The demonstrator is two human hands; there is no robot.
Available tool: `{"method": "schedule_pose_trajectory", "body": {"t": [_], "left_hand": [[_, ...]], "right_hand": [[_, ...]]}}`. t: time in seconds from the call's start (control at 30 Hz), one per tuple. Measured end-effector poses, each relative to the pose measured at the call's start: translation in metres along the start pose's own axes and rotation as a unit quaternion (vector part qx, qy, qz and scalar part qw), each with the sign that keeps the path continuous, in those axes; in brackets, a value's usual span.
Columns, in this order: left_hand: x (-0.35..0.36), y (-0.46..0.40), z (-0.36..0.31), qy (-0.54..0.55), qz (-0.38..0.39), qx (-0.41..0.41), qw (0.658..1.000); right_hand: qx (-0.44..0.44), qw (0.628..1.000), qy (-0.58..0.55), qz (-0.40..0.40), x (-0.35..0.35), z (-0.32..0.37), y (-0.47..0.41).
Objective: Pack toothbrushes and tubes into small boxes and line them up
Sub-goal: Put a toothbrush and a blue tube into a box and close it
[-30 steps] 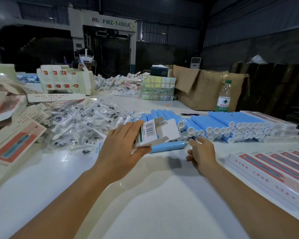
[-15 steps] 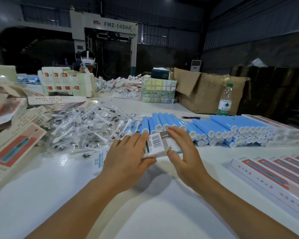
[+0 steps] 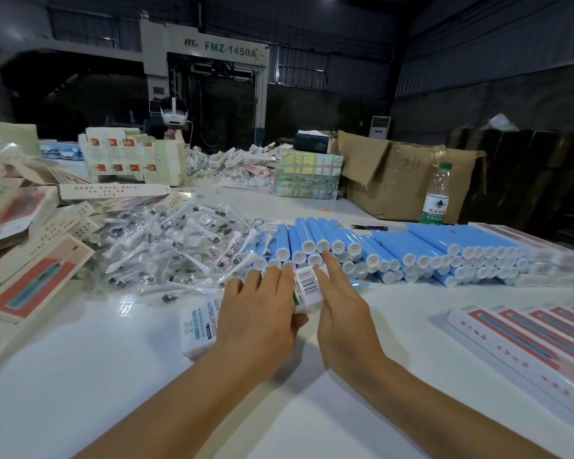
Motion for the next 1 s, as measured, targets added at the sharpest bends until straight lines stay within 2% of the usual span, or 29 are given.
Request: {"method": "schedule_pose_trajectory", "body": {"t": [0.07, 0.2, 0.27, 0.37, 0.5, 0.6, 0.7, 0.87, 1.0], "left_hand": [[-0.002, 0.003, -0.006, -0.015, -0.007, 0.007, 1.0], [-0.002, 0.007, -0.008, -0.036, -0.001, 0.013, 0.999], [0.001, 0.007, -0.005, -0.041, 0.004, 0.005, 0.999], [0.002, 0.005, -0.002, -0.032, -0.005, -0.012, 0.999], [-0.003, 0.004, -0.007, -0.028, -0.007, -0.003, 1.0], [-0.009, 0.005, -0.006, -0.029, -0.055, 0.012, 0.998], [-0.008, 0.005, -0.005, -0.012, -0.084, 0.02, 0.996], [-0.012, 0.005, -0.008, 0.002, -0.113, 0.019, 0.993], [-0.011, 0.005, -0.009, -0.002, -0.111, 0.03, 0.993]], "right_hand": [[0.06, 0.993, -0.103, -0.019, 0.0, 0.002, 0.0], [0.08, 0.99, -0.117, 0.018, 0.007, 0.003, 0.004], [0.111, 0.971, -0.212, -0.018, 0.005, -0.003, 0.001], [0.236, 0.884, -0.387, -0.112, -0.004, -0.017, -0.006], [0.326, 0.798, -0.492, -0.119, -0.003, -0.018, -0.004], [0.345, 0.755, -0.548, -0.105, 0.001, -0.016, -0.003], [0.311, 0.766, -0.551, -0.112, 0.0, -0.015, -0.006], [0.284, 0.826, -0.466, -0.139, -0.004, -0.022, -0.005], [0.279, 0.854, -0.421, -0.123, -0.005, -0.021, -0.003]]}}
Point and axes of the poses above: each hand's wrist, its own y-axis away from the middle knuckle, its own x-axis out of the palm, z = x × y, the point moved 4 cm from there along -y, towards the middle knuckle, and after that the axes turned 13 degrees about -x, right-handed, at the moved point
